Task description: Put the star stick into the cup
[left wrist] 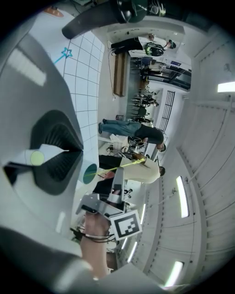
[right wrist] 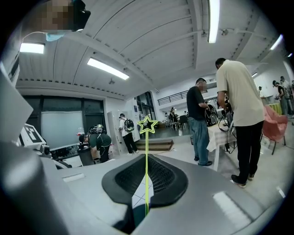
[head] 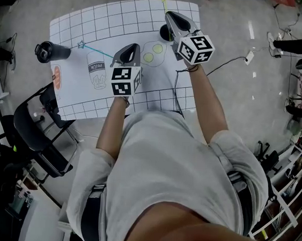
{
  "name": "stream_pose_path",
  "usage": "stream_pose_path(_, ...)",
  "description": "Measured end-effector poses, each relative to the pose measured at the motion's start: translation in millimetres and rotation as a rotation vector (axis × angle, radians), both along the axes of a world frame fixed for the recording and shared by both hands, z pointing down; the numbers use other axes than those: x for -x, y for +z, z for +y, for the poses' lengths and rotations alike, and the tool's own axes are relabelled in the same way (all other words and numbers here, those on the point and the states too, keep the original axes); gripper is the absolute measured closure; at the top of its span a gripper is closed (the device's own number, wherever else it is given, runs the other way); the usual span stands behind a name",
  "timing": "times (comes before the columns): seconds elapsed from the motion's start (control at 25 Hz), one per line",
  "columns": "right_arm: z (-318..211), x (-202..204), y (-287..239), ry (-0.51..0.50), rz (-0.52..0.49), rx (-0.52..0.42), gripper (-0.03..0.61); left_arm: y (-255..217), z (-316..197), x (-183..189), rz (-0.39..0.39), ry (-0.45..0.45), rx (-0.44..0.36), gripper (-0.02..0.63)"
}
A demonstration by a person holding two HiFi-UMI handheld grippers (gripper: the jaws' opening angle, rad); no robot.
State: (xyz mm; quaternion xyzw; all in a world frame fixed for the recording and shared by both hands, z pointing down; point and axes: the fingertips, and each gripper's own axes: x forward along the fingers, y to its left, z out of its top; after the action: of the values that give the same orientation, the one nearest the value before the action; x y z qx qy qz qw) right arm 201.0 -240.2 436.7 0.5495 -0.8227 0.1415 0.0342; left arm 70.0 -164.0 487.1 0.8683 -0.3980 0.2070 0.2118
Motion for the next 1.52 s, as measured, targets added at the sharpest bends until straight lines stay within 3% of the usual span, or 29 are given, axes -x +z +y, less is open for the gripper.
stream_pose_path(0.2, 14, -15, 16, 0.033, 0.016, 0.035, 0.565, 8, 4, -4, -0.004, -0.007, 0.010, 0.611)
stream_pose_path(0.72, 27, -37, 68, 0.147, 0.057, 0.264, 0.562, 12, 22, -6, 0.004, 0.031, 0.032, 0.611)
stream_pose_path(0.84, 35, -34, 66, 0.162, 0.081, 0.278, 0.521, 11, 24, 0, 0.011, 0.030, 0.033, 0.611)
stream_pose_path(1.04, 47, -23, 49, 0.167, 0.143, 0.252, 0.532, 10, 28, 14, 0.038, 0.011, 0.032, 0.611)
stream_pose_path(1.16, 49, 4, 30, 0.115, 0.176, 0.203, 0.578, 11, 29, 28, 0.052, -0.017, 0.035, 0.611)
stream_pose_path(1.28, 48, 55, 17, -0.030, 0.221, 0.155, 0.580, 14, 31, 50, 0.058, -0.061, 0.043, 0.611)
stream_pose_path(1.52, 43, 169, 42, -0.316, 0.289, 0.220, 0.580, 23, 39, 113, 0.056, -0.177, 0.058, 0.611)
